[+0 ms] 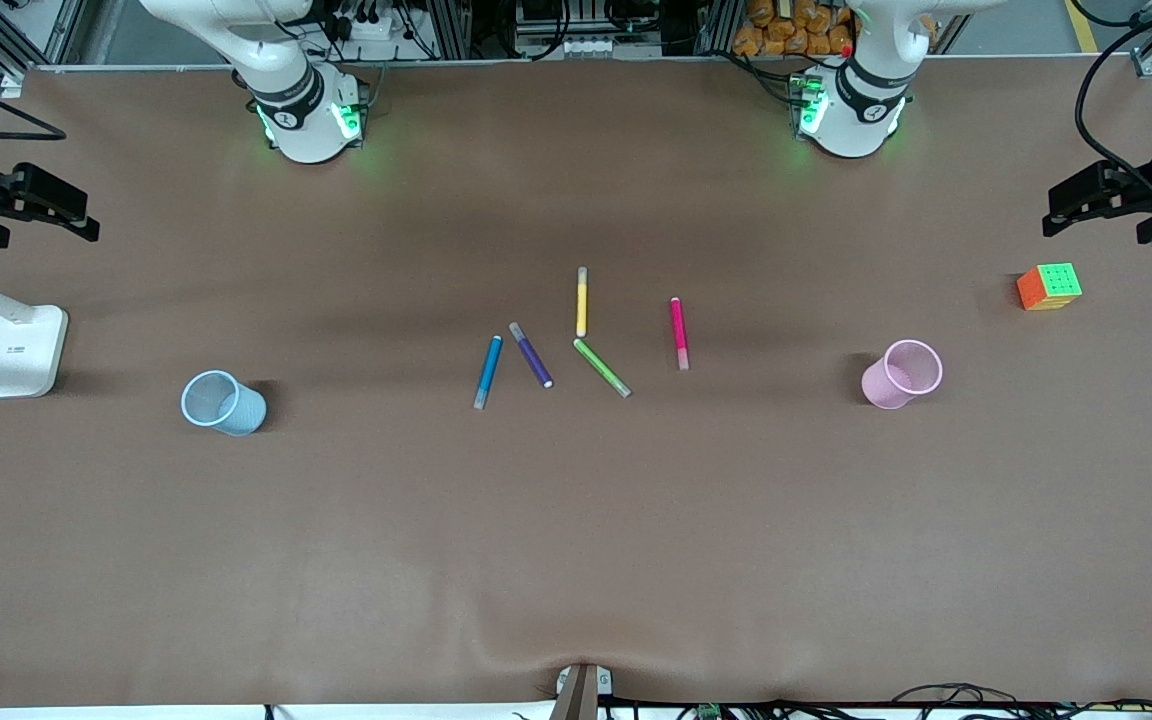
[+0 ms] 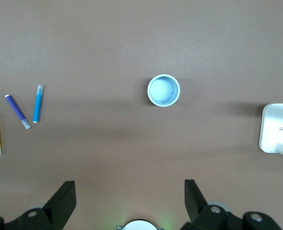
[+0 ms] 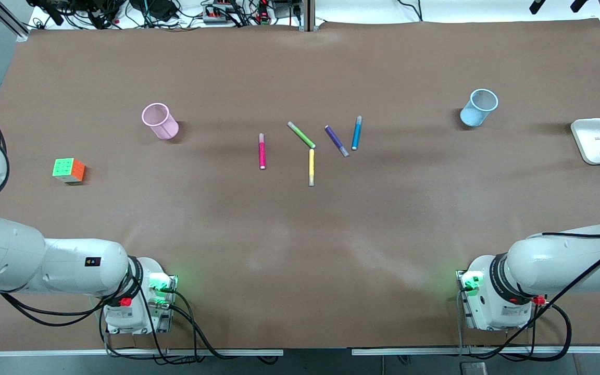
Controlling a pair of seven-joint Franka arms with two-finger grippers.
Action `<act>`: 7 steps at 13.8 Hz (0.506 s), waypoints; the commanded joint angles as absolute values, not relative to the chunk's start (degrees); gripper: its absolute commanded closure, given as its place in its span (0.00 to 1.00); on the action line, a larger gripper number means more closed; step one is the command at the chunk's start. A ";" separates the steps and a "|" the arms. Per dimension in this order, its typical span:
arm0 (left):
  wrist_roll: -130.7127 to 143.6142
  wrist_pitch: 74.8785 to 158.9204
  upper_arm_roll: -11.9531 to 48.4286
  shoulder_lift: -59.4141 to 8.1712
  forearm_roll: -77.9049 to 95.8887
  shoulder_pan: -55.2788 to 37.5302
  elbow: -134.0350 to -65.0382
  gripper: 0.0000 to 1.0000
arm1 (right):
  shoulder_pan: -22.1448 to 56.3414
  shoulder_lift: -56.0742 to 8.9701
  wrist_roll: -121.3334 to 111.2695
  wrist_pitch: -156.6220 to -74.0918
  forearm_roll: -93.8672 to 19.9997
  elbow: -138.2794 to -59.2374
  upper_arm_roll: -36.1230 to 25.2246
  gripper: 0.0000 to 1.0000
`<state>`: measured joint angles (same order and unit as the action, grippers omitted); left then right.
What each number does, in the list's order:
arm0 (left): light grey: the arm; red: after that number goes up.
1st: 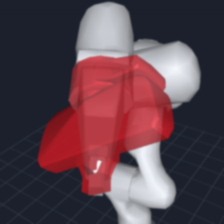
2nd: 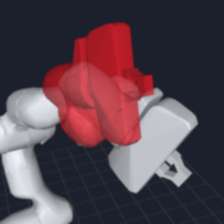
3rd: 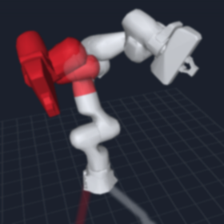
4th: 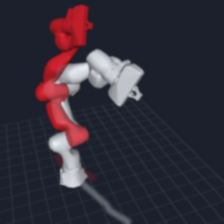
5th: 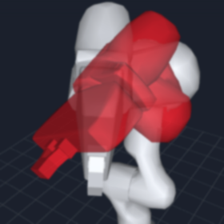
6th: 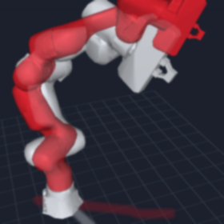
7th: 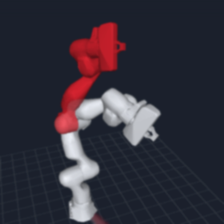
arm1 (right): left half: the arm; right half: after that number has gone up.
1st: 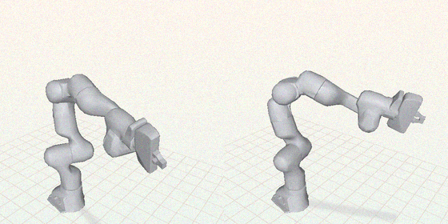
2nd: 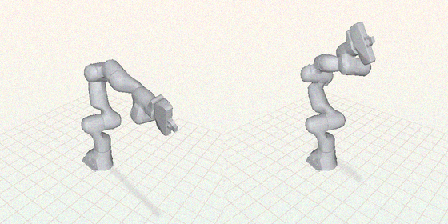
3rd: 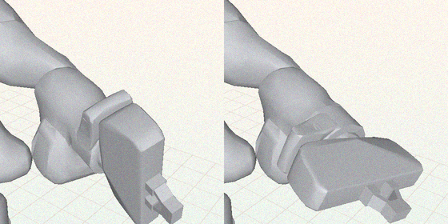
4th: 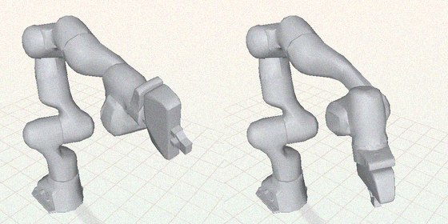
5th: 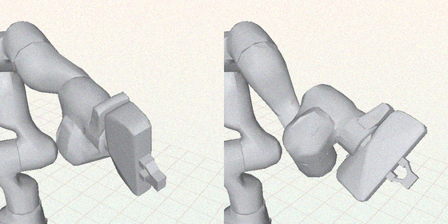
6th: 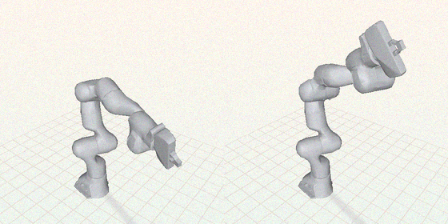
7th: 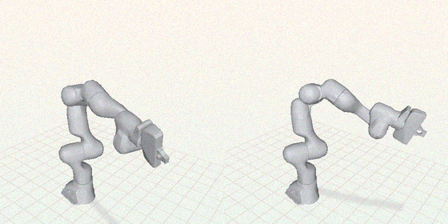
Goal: Place pink and blue markers in matching cups
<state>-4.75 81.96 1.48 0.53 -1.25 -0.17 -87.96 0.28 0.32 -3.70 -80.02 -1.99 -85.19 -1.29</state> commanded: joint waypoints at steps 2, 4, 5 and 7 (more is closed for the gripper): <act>-5.10 81.12 1.93 -2.19 -0.71 -0.26 -87.10 0.00 | 0.18 1.05 -3.69 -79.72 -0.79 -85.34 -1.23 0.00; -3.18 81.65 1.93 -3.51 -0.18 -0.53 -87.36 0.00 | 0.09 0.97 -3.60 -79.89 -0.53 -85.25 -1.23 0.00; -1.25 81.74 2.02 -4.91 0.00 -0.61 -87.36 0.00 | 0.00 0.88 -3.60 -80.15 -0.44 -85.25 -1.32 0.00; 2.53 82.96 2.89 -6.23 0.09 -2.01 -88.06 0.00 | -0.70 0.53 -3.69 -81.38 -0.44 -85.25 -1.49 0.00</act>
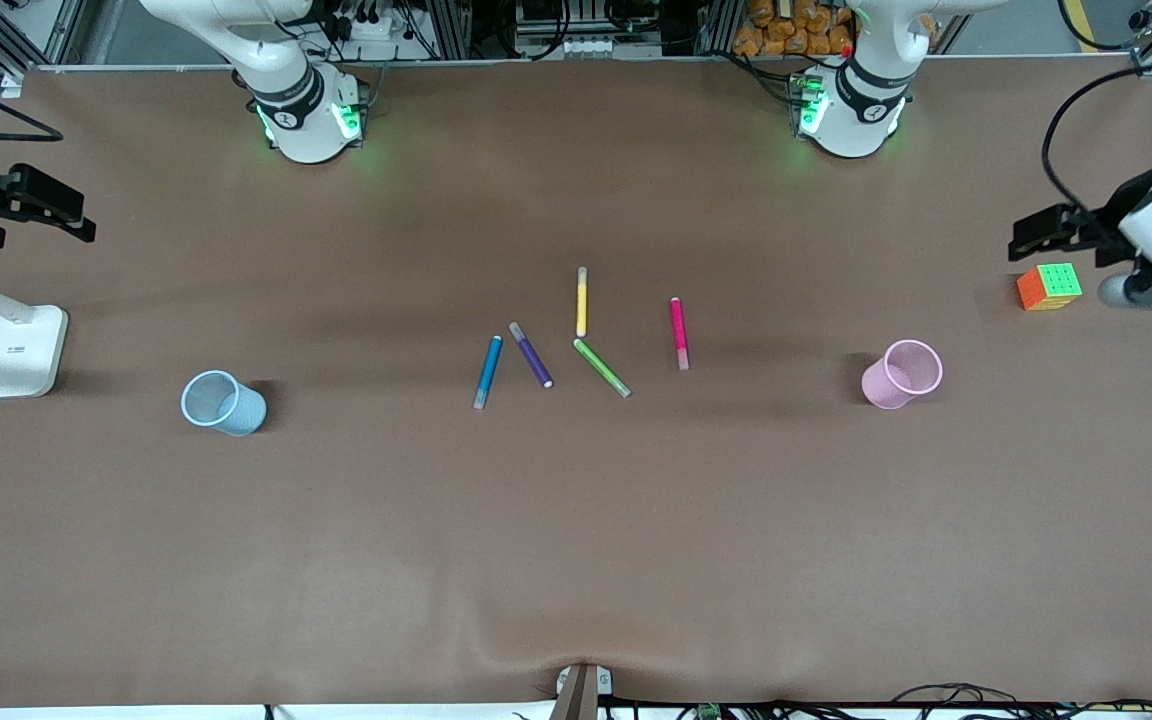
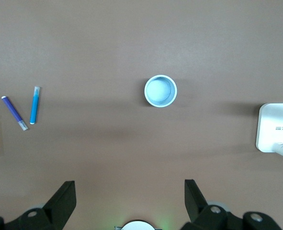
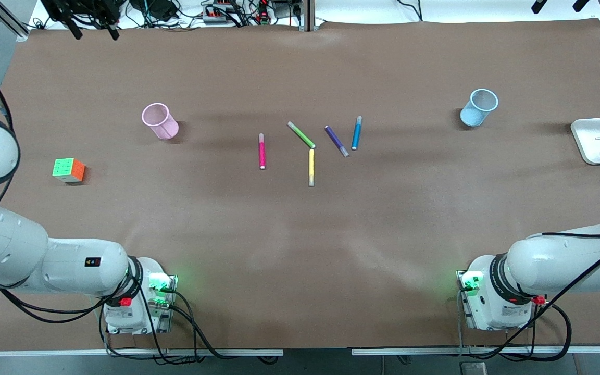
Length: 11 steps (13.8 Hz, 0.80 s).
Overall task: Place pink and blue markers in matching cups
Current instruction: 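Move the left gripper over the pink marker and lower it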
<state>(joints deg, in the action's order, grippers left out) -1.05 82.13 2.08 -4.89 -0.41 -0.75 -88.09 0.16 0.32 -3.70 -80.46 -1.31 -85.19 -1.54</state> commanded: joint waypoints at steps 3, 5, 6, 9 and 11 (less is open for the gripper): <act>5.44 87.87 3.69 -6.85 0.09 -3.77 -91.57 0.00 | -1.93 -0.17 -3.69 -83.31 -0.09 -85.34 -1.58 0.00; 8.07 90.60 4.56 -6.94 0.09 -4.74 -93.86 0.00 | -2.11 -0.70 -3.69 -84.63 1.14 -85.43 -1.49 0.00; 9.65 91.92 5.27 -7.38 0.09 -5.18 -94.74 0.00 | -2.28 -0.79 -3.69 -85.16 1.32 -85.43 -1.58 0.00; 13.35 96.84 7.03 -9.05 0.00 -6.94 -97.46 0.00 | -2.81 -0.97 -3.69 -85.69 1.32 -85.43 -1.58 0.00; 16.94 102.01 7.64 -9.40 0.09 -8.34 -100.88 0.00 | -2.73 -0.97 -3.69 -85.69 1.32 -85.52 -1.58 0.00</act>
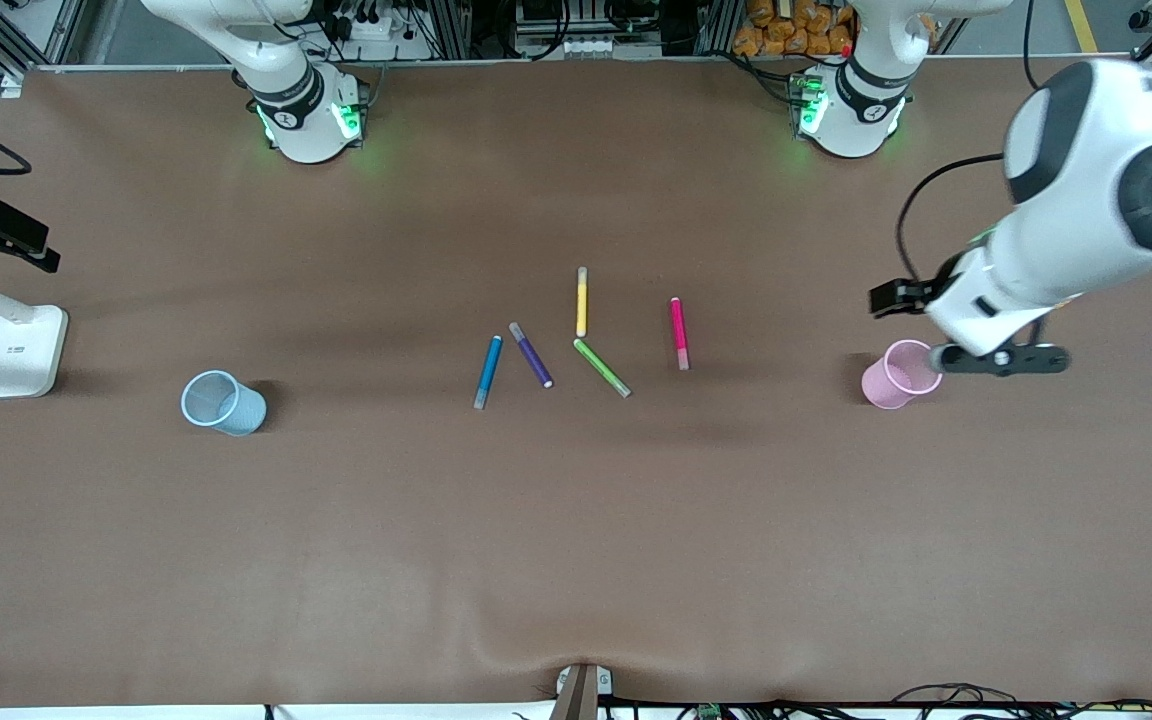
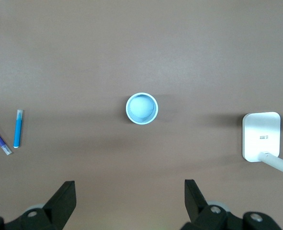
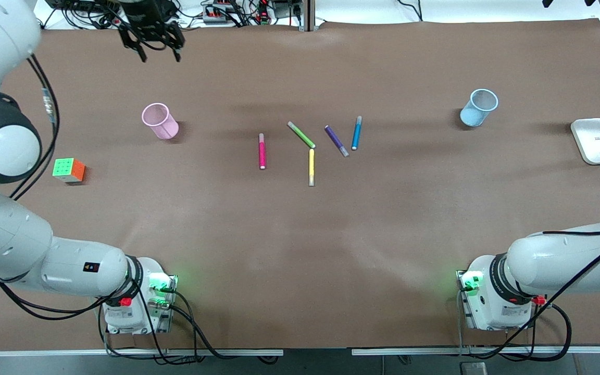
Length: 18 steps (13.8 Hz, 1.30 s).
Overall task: Place pink and blue markers in matching cups
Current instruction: 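Move the left gripper over the pink marker and lower it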
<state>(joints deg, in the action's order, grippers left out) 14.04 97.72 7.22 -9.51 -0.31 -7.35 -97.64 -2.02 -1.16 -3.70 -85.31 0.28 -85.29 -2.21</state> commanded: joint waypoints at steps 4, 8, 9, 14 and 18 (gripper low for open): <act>21.71 109.76 8.26 -11.42 0.09 -10.98 -105.72 0.00 | -2.64 -0.97 -3.69 -85.69 1.32 -85.52 -1.58 0.00; 28.38 114.42 8.17 -14.41 -0.26 -15.11 -107.31 0.00 | -2.55 -0.97 -3.69 -85.52 1.32 -85.52 -1.49 0.00; 29.69 116.35 8.26 -15.20 -0.09 -15.38 -108.27 0.00 | -2.37 -0.88 -3.69 -85.43 1.32 -85.52 -1.49 0.00; 39.01 124.96 8.09 -19.24 -0.79 -21.69 -111.62 0.00 | -1.85 -0.70 -3.78 -84.73 1.23 -85.52 -1.23 0.00; 39.20 130.24 8.09 -23.02 -0.88 -22.85 -111.53 0.00 | -0.97 -0.62 -3.78 -82.97 1.06 -85.34 -1.06 0.00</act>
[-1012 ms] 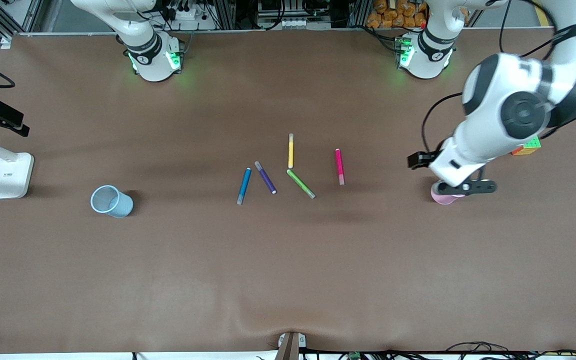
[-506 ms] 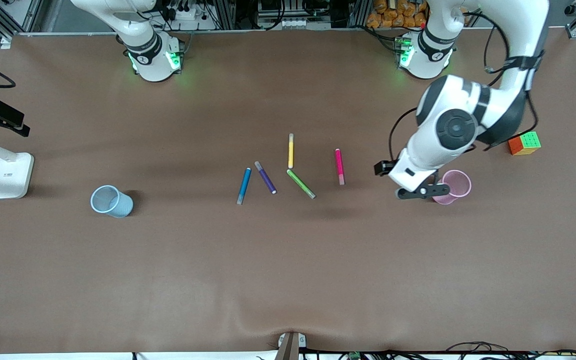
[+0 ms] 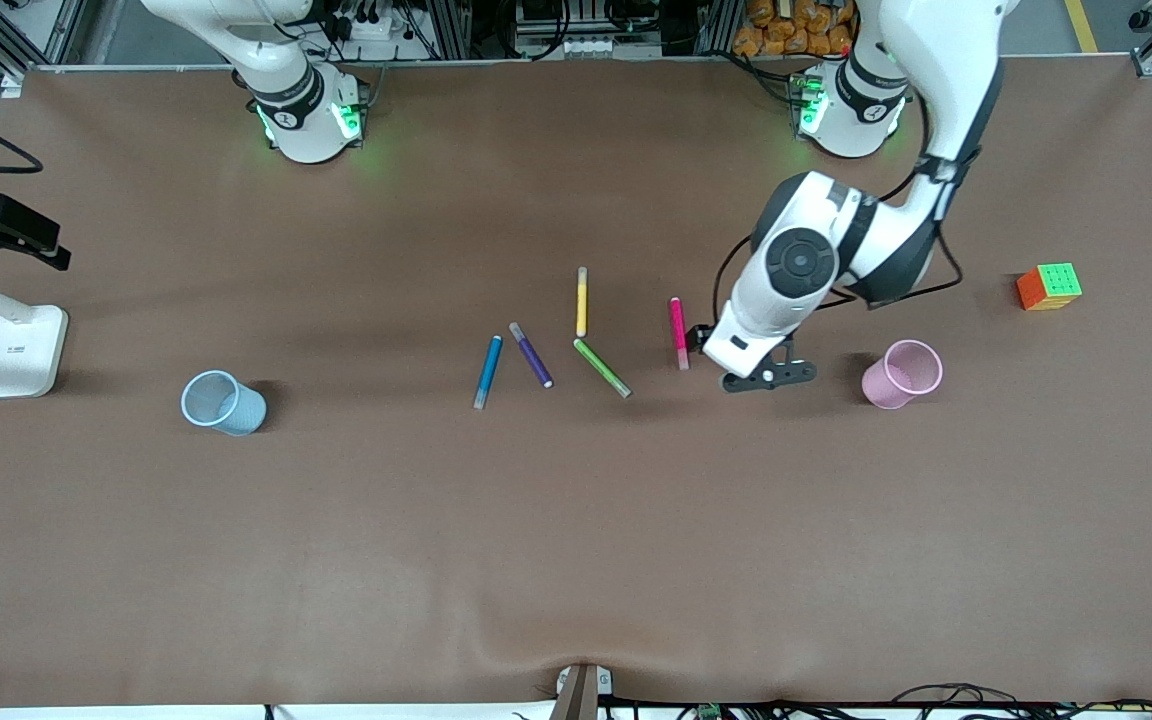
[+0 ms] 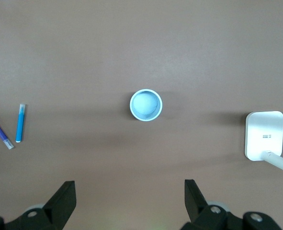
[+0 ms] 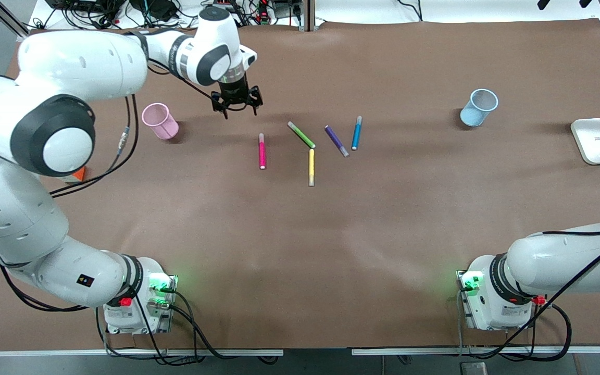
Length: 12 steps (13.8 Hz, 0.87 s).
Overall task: Place pink and blue markers in matching cups
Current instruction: 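Move the left gripper over the pink marker and lower it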
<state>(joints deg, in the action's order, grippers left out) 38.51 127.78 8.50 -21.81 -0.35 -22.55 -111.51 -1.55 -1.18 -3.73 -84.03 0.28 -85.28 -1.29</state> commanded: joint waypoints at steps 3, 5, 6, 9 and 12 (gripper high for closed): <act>40.42 134.98 8.17 -26.71 -0.88 -23.99 -111.53 0.00 | 0.26 -0.44 -3.69 -82.62 1.05 -85.25 -0.97 0.00; 41.57 136.67 8.09 -28.12 -0.79 -25.30 -111.53 0.00 | 1.05 -0.44 -3.69 -82.36 0.97 -85.17 -0.97 0.00; 41.92 136.76 8.09 -28.73 -0.79 -25.57 -111.45 0.00 | 1.40 -0.44 -3.69 -82.09 0.97 -85.17 -0.97 0.00; 44.03 138.43 8.00 -30.23 -0.79 -27.42 -111.71 0.08 | 1.84 -0.26 -3.69 -81.48 0.88 -85.17 -0.97 0.00; 44.21 138.51 8.00 -30.67 -0.88 -27.33 -112.15 0.17 | 2.55 -0.18 -3.69 -81.47 0.79 -85.17 -0.88 0.00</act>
